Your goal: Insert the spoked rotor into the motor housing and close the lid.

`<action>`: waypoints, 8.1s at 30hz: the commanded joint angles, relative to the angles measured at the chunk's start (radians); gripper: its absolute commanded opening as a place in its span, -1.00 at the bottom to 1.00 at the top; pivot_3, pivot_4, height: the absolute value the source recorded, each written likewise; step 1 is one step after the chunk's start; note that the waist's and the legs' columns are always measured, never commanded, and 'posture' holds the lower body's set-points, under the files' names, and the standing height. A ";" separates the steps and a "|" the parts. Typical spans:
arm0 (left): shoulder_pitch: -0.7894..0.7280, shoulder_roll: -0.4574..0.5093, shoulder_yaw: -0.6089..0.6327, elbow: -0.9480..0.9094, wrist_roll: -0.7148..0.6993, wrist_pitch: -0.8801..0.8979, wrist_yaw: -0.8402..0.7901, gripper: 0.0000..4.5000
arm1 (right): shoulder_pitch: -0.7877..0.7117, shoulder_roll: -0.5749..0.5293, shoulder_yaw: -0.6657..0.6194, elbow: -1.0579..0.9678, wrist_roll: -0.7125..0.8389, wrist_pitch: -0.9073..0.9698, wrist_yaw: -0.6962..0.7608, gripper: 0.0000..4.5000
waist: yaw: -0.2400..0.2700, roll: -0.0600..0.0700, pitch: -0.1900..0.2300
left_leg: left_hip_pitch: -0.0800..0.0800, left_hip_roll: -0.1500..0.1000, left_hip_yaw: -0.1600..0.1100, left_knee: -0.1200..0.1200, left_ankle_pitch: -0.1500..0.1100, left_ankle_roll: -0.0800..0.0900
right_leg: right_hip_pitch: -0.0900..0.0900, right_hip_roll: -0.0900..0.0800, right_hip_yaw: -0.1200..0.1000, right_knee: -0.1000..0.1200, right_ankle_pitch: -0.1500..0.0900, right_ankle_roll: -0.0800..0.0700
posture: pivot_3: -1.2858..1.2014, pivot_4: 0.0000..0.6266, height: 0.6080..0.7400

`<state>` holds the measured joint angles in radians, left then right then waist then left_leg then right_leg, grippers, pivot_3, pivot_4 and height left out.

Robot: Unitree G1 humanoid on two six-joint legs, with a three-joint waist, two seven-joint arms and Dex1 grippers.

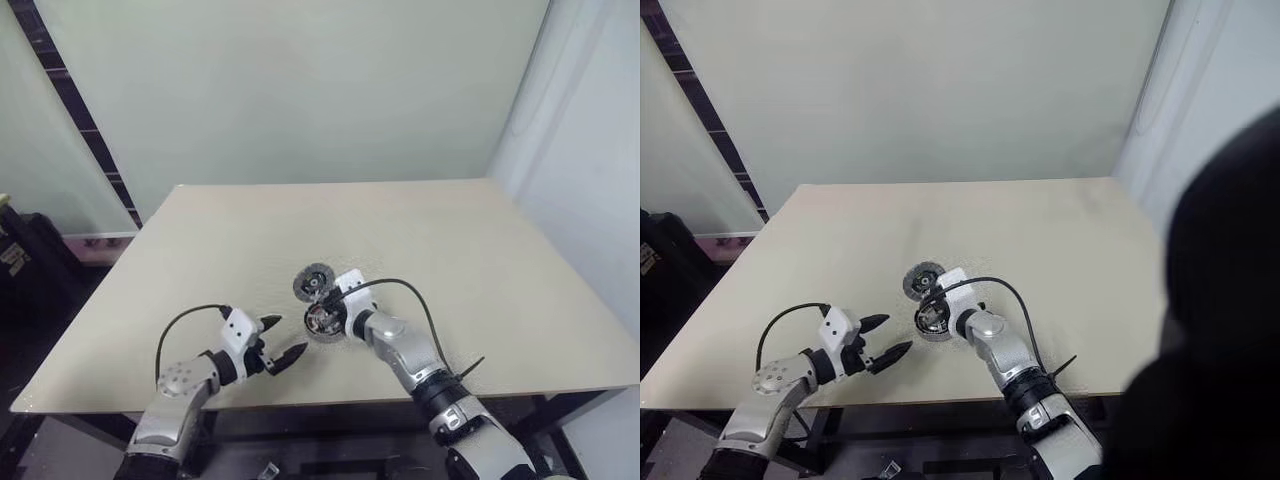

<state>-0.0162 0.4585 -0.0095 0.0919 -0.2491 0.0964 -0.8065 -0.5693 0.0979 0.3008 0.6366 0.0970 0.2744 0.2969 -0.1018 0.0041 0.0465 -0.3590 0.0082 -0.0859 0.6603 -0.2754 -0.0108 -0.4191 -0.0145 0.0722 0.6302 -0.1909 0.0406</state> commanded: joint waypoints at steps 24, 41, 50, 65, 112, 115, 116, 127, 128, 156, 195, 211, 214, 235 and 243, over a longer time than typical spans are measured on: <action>-0.028 -0.006 0.016 0.011 -0.003 -0.029 -0.006 1.00 | -0.103 -0.226 0.122 -0.352 -0.161 0.183 0.361 0.20 | 0.002 0.000 -0.001 | 0.011 0.000 -0.001 -0.001 0.000 0.000 | 0.009 0.000 -0.001 -0.001 -0.001 -0.001 | 0.03 -1.00 1.00; -0.029 -0.021 0.002 -0.003 0.001 -0.010 -0.003 1.00 | -0.225 -0.436 0.471 -0.399 -0.473 0.048 0.670 0.99 | 0.004 0.000 0.000 | 0.010 0.000 -0.001 -0.001 0.000 0.000 | 0.008 0.000 -0.002 -0.001 -0.001 -0.001 | 0.03 -1.00 1.00; 0.006 -0.025 -0.003 -0.048 -0.003 0.003 0.011 1.00 | -0.250 -0.389 0.536 -0.275 -0.561 -0.050 0.706 0.99 | 0.005 0.000 0.000 | 0.010 0.000 -0.002 -0.001 0.000 0.000 | 0.008 0.000 -0.003 -0.001 -0.001 -0.002 | 0.03 -1.00 1.00; 0.015 -0.023 0.000 -0.065 -0.006 0.020 0.023 1.00 | -0.256 -0.289 0.480 -0.042 -0.586 -0.108 0.591 0.72 | 0.005 0.000 0.000 | 0.011 0.000 -0.002 -0.001 0.000 0.000 | 0.009 0.000 -0.003 0.000 -0.001 -0.001 | 0.03 -1.00 1.00; 0.162 0.030 0.162 -0.178 -0.139 0.120 0.042 1.00 | 0.071 0.030 0.175 -0.531 -0.316 0.728 0.367 -0.99 | 0.006 -0.001 0.000 | 0.000 0.001 -0.002 0.001 0.000 -0.001 | -0.006 0.000 -0.004 0.011 -0.002 -0.002 | 0.03 -1.00 1.00; 0.196 0.033 0.154 -0.223 -0.153 0.148 0.034 1.00 | 0.054 0.081 0.133 -0.486 -0.281 0.719 0.301 -0.99 | 0.006 -0.001 0.000 | 0.000 0.001 -0.003 0.002 0.001 -0.002 | -0.005 -0.001 -0.005 0.011 -0.002 -0.003 | 0.03 -1.00 1.00; 0.202 0.030 0.150 -0.232 -0.152 0.153 0.036 1.00 | 0.047 0.096 0.115 -0.472 -0.267 0.718 0.283 -0.99 | 0.006 -0.002 0.000 | 0.000 0.001 -0.002 0.002 0.001 -0.002 | -0.005 -0.001 -0.004 0.011 -0.002 -0.003 | 0.03 -1.00 1.00; 0.188 0.014 0.116 -0.246 -0.138 0.175 0.035 1.00 | -0.063 -0.074 0.278 -0.533 -0.217 0.630 0.416 -0.91 | 0.004 -0.002 0.000 | 0.000 0.001 -0.002 0.002 0.001 -0.002 | -0.006 -0.001 -0.005 0.011 -0.002 -0.003 | 0.03 -1.00 1.00; 0.185 0.016 0.115 -0.244 -0.137 0.175 0.033 1.00 | -0.075 -0.093 0.292 -0.545 -0.211 0.635 0.437 -0.83 | 0.004 -0.002 0.000 | 0.000 0.001 -0.002 0.002 0.001 -0.002 | -0.006 -0.001 -0.005 0.011 -0.002 -0.003 | 0.03 -1.00 1.00; 0.137 0.039 0.033 -0.221 -0.110 0.201 -0.013 1.00 | -0.204 -0.398 0.625 -0.598 -0.355 0.450 0.703 0.99 | 0.005 -0.003 0.000 | 0.000 0.001 -0.001 0.002 0.001 -0.002 | -0.006 -0.001 -0.005 0.011 -0.002 -0.003 | 0.03 -1.00 1.00; 0.162 0.029 0.057 -0.215 -0.114 0.187 0.013 1.00 | -0.166 -0.174 0.403 -0.427 -0.269 0.572 0.577 -0.97 | -0.002 -0.003 0.000 | 0.002 0.002 -0.002 0.001 0.001 -0.002 | -0.007 0.000 -0.005 0.012 -0.002 -0.003 | 0.03 -1.00 1.00; 0.139 0.031 0.044 -0.191 -0.105 0.181 0.004 1.00 | -0.195 -0.253 0.476 -0.601 -0.298 0.526 0.612 0.99 | 0.004 -0.003 0.000 | 0.001 0.001 -0.002 0.001 0.001 -0.002 | -0.007 -0.001 -0.005 0.011 -0.002 -0.002 | 0.03 -1.00 1.00; 0.133 0.030 0.042 -0.186 -0.104 0.180 0.002 1.00 | -0.207 -0.273 0.469 -0.640 -0.321 0.496 0.592 0.99 | 0.004 -0.003 0.000 | 0.001 0.001 -0.003 0.001 0.001 -0.002 | -0.007 0.000 -0.006 0.011 -0.002 -0.002 | 0.03 -1.00 1.00; 0.093 0.045 0.053 -0.169 -0.105 0.147 -0.025 1.00 | -0.206 -0.547 0.185 -0.574 -0.422 0.429 0.353 0.99 | 0.005 -0.003 0.000 | 0.000 0.000 -0.001 0.000 0.001 -0.002 | -0.008 -0.001 -0.004 0.010 -0.002 -0.003 | 0.03 -1.00 1.00; 0.084 0.064 0.058 -0.170 -0.108 0.153 -0.034 1.00 | -0.113 -0.480 0.230 -0.573 -0.401 0.467 0.378 0.99 | 0.004 -0.003 0.000 | 0.000 0.000 0.000 0.000 0.001 -0.002 | -0.008 -0.001 -0.003 0.010 -0.002 -0.003 | 0.03 -1.00 1.00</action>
<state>0.0832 0.5063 0.0242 -0.0644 -0.3509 0.2613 -0.8324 -0.6638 -0.3963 0.5436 0.1012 -0.3131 0.7377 0.6762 -0.0974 0.0014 0.0470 -0.3588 0.0082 -0.0861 0.6608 -0.2743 -0.0129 -0.4267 -0.0153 0.0689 0.6406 -0.1930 0.0376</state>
